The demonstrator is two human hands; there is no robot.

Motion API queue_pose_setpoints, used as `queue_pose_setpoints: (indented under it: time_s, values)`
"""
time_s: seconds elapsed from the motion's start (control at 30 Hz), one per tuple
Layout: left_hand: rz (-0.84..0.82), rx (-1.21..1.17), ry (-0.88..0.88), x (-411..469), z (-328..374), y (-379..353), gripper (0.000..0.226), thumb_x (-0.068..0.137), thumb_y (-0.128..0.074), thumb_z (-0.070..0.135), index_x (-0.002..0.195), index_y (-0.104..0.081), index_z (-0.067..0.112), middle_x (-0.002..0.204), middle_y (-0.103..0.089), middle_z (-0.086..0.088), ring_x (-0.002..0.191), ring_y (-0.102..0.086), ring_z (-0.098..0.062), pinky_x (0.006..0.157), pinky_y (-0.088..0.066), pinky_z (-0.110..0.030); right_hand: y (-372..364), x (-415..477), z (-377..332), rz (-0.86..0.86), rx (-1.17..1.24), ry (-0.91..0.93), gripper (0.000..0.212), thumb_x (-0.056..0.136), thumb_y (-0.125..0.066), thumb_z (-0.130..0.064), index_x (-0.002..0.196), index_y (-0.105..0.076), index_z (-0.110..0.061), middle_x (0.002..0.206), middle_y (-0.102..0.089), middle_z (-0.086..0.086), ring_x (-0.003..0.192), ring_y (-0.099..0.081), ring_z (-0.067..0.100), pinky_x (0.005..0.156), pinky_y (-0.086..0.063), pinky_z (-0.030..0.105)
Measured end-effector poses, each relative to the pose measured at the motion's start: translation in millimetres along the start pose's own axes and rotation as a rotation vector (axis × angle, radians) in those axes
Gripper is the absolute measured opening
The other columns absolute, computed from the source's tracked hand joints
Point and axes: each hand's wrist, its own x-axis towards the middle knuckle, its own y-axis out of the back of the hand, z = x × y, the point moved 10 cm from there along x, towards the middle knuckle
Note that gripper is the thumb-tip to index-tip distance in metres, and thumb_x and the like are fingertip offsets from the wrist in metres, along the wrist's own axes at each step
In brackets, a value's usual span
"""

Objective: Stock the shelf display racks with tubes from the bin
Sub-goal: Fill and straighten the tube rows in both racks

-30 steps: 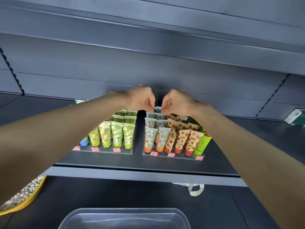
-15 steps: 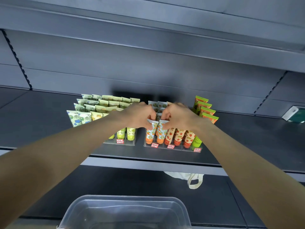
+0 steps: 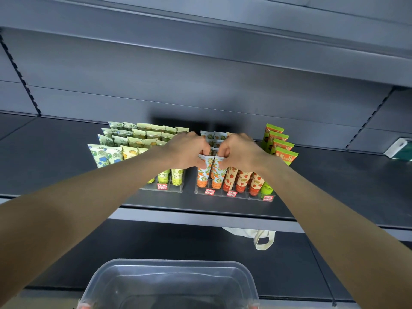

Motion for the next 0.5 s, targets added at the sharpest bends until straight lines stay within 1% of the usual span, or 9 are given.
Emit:
queue_pose_setpoints:
  time_s: [0.07, 0.17, 0.23, 0.4, 0.5]
  values:
    - [-0.004, -0.002, 0.0, -0.1, 0.2, 0.1, 0.025, 0.08, -0.067, 0.036, 0.096, -0.067, 0.017, 0.084, -0.056, 0.002, 0.085, -0.044, -0.017, 0.076, -0.035, -0.03, -0.3, 0.3, 0.1, -0.006, 0.002, -0.004, 0.02, 0.076, -0.076, -0.01, 0.096, -0.072, -0.012, 0.105, -0.069, 0.005, 0.097, -0.063, 0.02, 0.086, -0.055, 0.038]
    - [-0.009, -0.003, 0.003, 0.0, 0.7, -0.4, 0.026, 0.08, -0.067, 0.035, 0.099, -0.067, 0.017, 0.089, -0.059, 0.0, 0.084, -0.042, -0.015, 0.079, -0.037, -0.031, -1.9, 1.4, 1.6, -0.011, 0.001, -0.009, 0.019, 0.076, -0.076, -0.011, 0.094, -0.072, -0.014, 0.105, -0.068, 0.006, 0.1, -0.062, 0.021, 0.087, -0.054, 0.04]
    - [-0.012, -0.004, 0.003, -0.2, 1.2, -0.2, 0.026, 0.08, -0.068, 0.035, 0.099, -0.067, 0.017, 0.086, -0.055, 0.002, 0.084, -0.042, -0.015, 0.079, -0.037, -0.031, -2.2, 1.9, 3.2, -0.009, 0.003, -0.014, 0.019, 0.075, -0.077, -0.012, 0.093, -0.073, -0.015, 0.105, -0.068, 0.006, 0.1, -0.061, 0.022, 0.087, -0.054, 0.041]
    - [-0.027, 0.007, -0.004, 0.2, 2.7, 0.4, 0.021, 0.08, -0.068, 0.035, 0.09, -0.067, 0.017, 0.075, -0.049, 0.004, 0.079, -0.041, -0.016, 0.072, -0.029, -0.028, -2.2, 2.1, 5.1, 0.002, 0.025, -0.016, 0.02, 0.073, -0.079, -0.012, 0.093, -0.073, -0.013, 0.104, -0.068, 0.007, 0.1, -0.061, 0.021, 0.086, -0.055, 0.042]
    - [-0.026, 0.002, -0.007, 0.1, 3.2, 0.4, 0.02, 0.08, -0.068, 0.035, 0.089, -0.067, 0.017, 0.07, -0.046, 0.006, 0.077, -0.041, -0.017, 0.071, -0.028, -0.028, -1.4, 1.3, 4.3, -0.002, 0.037, -0.021, 0.019, 0.074, -0.078, -0.011, 0.091, -0.073, -0.013, 0.104, -0.068, 0.007, 0.097, -0.063, 0.021, 0.085, -0.055, 0.041]
